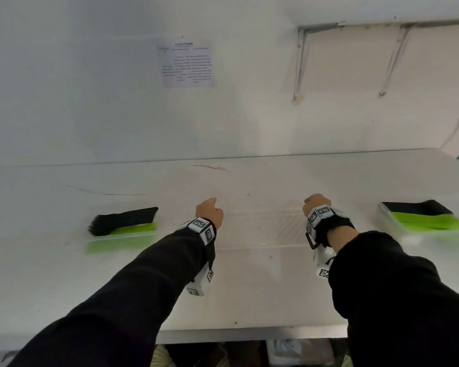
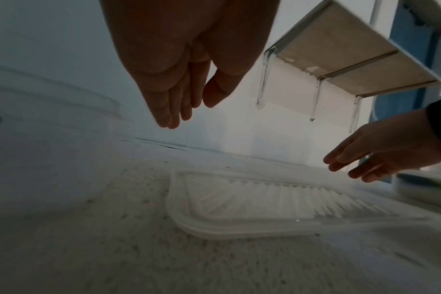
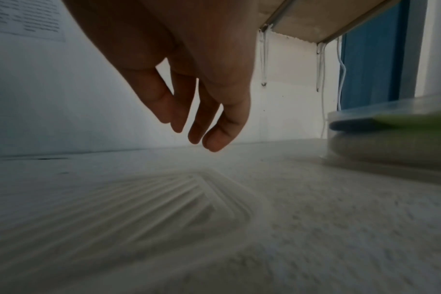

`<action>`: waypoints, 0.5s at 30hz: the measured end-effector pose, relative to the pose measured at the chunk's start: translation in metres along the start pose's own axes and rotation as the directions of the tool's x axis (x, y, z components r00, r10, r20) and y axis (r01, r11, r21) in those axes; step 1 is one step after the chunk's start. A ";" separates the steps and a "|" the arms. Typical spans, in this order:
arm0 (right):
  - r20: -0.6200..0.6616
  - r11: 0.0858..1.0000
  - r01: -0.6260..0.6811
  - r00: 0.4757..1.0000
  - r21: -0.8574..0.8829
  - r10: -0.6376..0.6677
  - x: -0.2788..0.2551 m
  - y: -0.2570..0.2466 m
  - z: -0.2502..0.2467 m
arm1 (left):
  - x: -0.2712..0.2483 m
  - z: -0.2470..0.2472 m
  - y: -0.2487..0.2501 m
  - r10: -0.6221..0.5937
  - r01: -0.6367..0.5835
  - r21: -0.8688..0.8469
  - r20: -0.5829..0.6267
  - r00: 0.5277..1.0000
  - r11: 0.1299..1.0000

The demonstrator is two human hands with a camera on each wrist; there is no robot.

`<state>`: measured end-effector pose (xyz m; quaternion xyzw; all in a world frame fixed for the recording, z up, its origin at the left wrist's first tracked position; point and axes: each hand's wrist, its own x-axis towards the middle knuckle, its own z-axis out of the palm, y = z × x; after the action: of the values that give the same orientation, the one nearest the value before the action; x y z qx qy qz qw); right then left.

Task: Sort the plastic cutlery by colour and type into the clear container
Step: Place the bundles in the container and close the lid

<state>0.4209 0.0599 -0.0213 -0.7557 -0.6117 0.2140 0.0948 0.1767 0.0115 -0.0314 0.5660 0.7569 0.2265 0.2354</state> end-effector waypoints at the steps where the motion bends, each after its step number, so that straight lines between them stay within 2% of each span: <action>1: 0.011 1.000 0.013 1.000 -0.018 -0.013 -0.003 0.004 0.000 | 0.002 0.005 0.001 -0.051 0.049 0.051 0.030 0.998 0.997; 3: 0.054 0.998 0.044 0.998 -0.041 -0.041 -0.007 0.010 0.002 | 0.005 0.011 0.001 -0.143 0.136 0.140 0.047 0.989 0.981; 7: 0.117 0.942 0.162 0.984 -0.293 -0.132 -0.005 0.019 0.009 | 0.005 0.015 -0.005 -0.252 0.232 0.275 0.039 0.967 0.933; 10: 0.122 0.915 0.178 0.982 -0.363 -0.143 0.003 0.025 -0.002 | 0.002 0.020 -0.006 -0.261 0.237 0.321 0.033 0.965 0.917; 15: 0.102 0.924 0.175 0.984 -0.341 -0.149 0.012 0.047 -0.004 | 0.000 0.029 -0.001 -0.244 0.231 0.298 0.007 0.970 0.926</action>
<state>0.4660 0.0608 -0.0389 -0.6989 -0.7033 0.1218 -0.0459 0.1940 0.0140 -0.0547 0.5039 0.8397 0.0684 0.1907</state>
